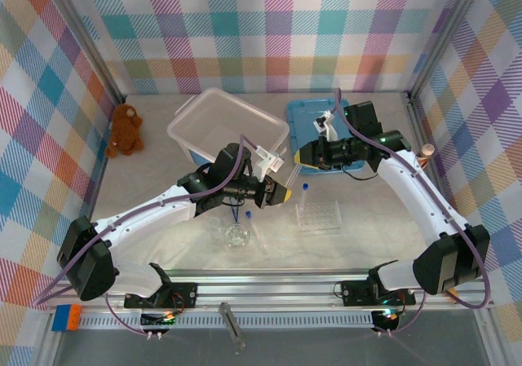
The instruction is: Organize the chemistry lab equipment
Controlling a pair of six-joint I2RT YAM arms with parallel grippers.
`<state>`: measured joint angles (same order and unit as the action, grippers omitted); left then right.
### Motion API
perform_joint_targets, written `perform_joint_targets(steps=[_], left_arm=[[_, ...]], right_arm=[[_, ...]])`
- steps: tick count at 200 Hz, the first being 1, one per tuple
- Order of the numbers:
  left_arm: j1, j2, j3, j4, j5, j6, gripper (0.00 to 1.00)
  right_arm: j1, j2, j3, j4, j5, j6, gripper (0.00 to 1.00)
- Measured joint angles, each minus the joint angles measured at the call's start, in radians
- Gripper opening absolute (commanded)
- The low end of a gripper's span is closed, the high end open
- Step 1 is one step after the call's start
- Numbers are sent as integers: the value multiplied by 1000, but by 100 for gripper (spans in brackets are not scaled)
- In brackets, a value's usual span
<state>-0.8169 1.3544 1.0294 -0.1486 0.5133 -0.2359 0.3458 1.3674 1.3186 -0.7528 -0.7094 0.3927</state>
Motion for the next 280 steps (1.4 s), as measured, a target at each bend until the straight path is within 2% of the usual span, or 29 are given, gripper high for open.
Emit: perform_joint_targets(steps=[8,21,40,61,93,128,215,246,280], left_arm=[[0,0,0,-2,0,2,18],[0,0,1,-5,-2,6,25],[-3,0,2,-11,-7,10,45],[-4,0,2,-16,-19,13,55],[-5,-2,16,-26,-29,1,58],[-5,-39,19,-35,-71,-7,59],[-5,-90,19,-94,-278,-10,64],[-5,-89,19,-113,-325,-10,65],[-5,-87,18,-113,-352,-14,65]], right_arm=[[0,1,0,-2,0,-2,15],[0,2,0,-4,-3,-5,15],[0,2,0,-6,-1,-14,14],[0,2,0,-6,9,-17,14],[-6,0,5,-22,36,-16,14],[-6,-52,10,-30,121,-16,15],[-2,-267,-8,-75,470,-5,14],[59,-375,-97,-70,652,11,14],[221,-455,-189,-43,908,22,14]])
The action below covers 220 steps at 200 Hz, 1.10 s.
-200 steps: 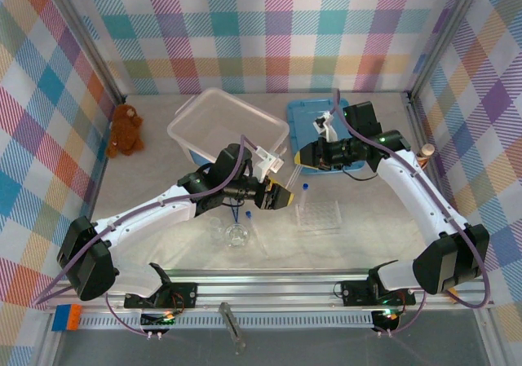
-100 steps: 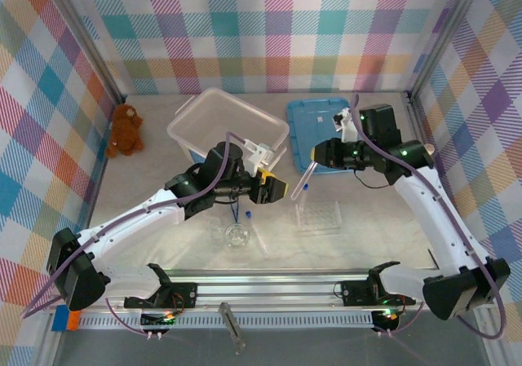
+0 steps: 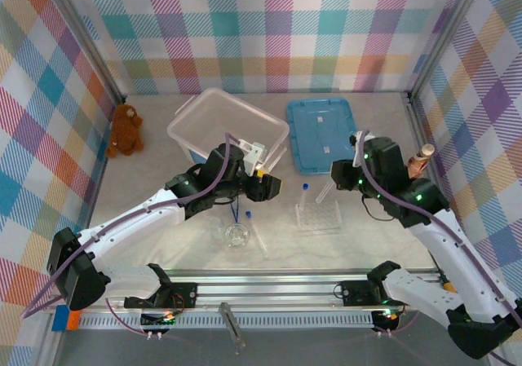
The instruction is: Organize the chemistry lab equipment
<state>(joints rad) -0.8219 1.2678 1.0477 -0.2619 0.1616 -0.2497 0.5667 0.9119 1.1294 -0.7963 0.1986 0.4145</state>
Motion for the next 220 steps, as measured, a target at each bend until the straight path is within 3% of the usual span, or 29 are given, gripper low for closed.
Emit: perform_joint_targets(steps=[43,71,141,220], left_arm=[[0,1,0,2,-28,-15,65],[0,1,-5,3,-42,-19,65],[0,1,-36,6,-60,-39,66],[7,9,-57,6,-77,-63,66]], right_arm=[[145,-69,-160,59,253,35,14],[199,-55,-197,84,349,46,15],[237,-37,-264,162,422,81,15],[260,12,-324,228,423,124,15]])
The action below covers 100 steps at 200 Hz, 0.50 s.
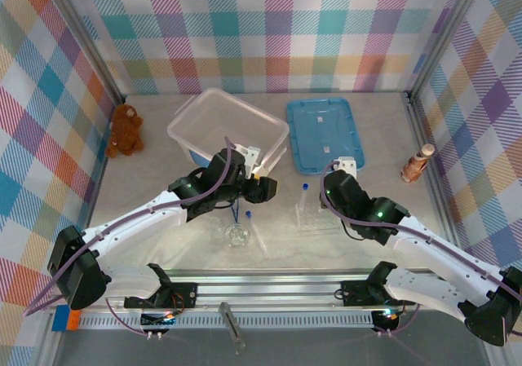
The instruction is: Organize the chemistry lab equipment
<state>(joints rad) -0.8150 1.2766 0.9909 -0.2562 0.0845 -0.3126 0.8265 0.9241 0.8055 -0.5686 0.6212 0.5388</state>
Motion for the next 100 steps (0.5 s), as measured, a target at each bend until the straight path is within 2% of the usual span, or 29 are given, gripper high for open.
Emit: perform_joint_targets(steps=[100], left_arm=[[7,7,-2,1,0,-11,66]], right_arm=[[5,80,-28,76,-12,2,15]])
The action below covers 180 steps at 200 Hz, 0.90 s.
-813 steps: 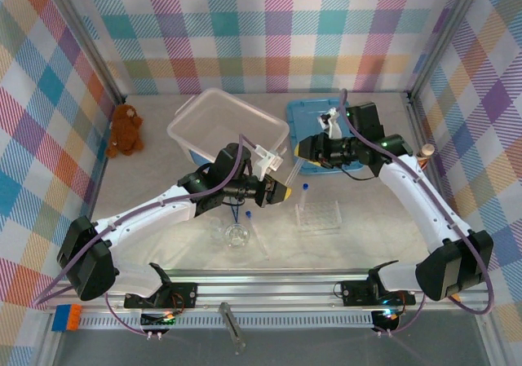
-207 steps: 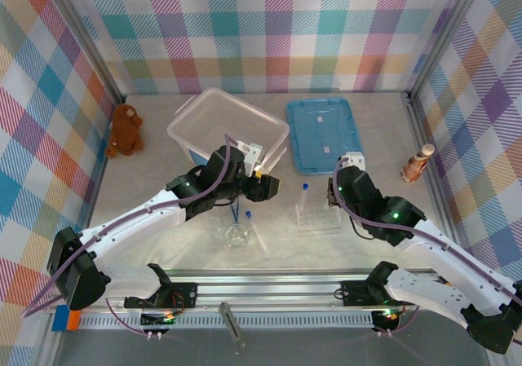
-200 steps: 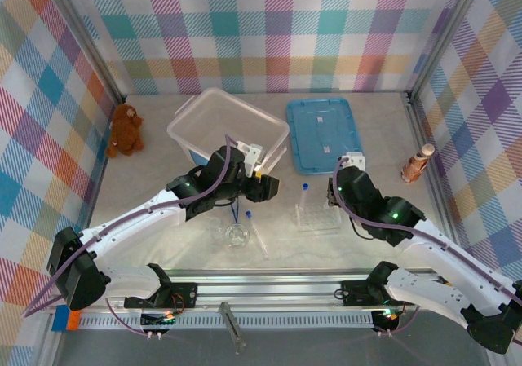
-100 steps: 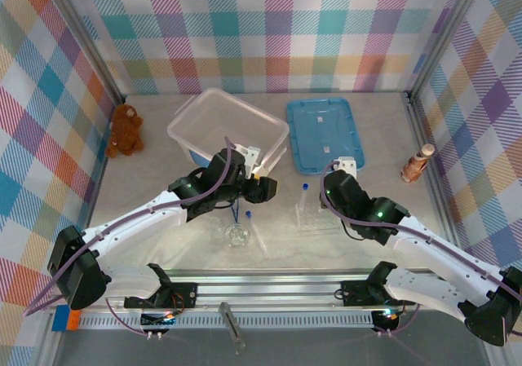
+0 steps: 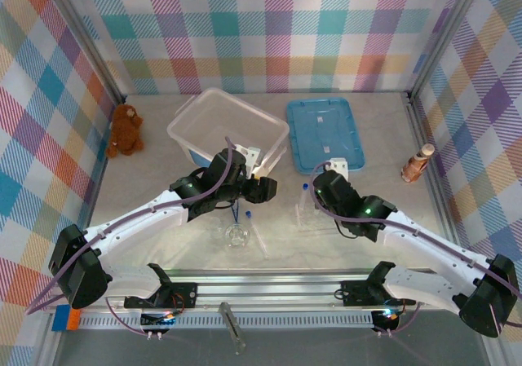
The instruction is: Organize the chemistry lab equipment
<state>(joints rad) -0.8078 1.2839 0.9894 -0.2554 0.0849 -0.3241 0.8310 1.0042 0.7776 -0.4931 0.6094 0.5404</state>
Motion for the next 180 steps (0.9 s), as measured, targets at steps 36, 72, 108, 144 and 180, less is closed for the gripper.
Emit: perform_joint_targets(steps=[36,72,108,144,180], left_arm=[[6,0,-5,0,1,-2,66],[8,0,-5,1,3,-2,66],[15,0,-5,3,3,-2,66],[15,6,-5,11,6,-5,66],[18,19,-5,22,10,-9,66]], right_arm=[[0,21,0,31,0,-1,15],[0,50,0,53,9,-2,15],[0,51,0,54,19,-2,15],[0,51,-3,53,31,-2,15],[0,50,-17,48,35,-2,15]])
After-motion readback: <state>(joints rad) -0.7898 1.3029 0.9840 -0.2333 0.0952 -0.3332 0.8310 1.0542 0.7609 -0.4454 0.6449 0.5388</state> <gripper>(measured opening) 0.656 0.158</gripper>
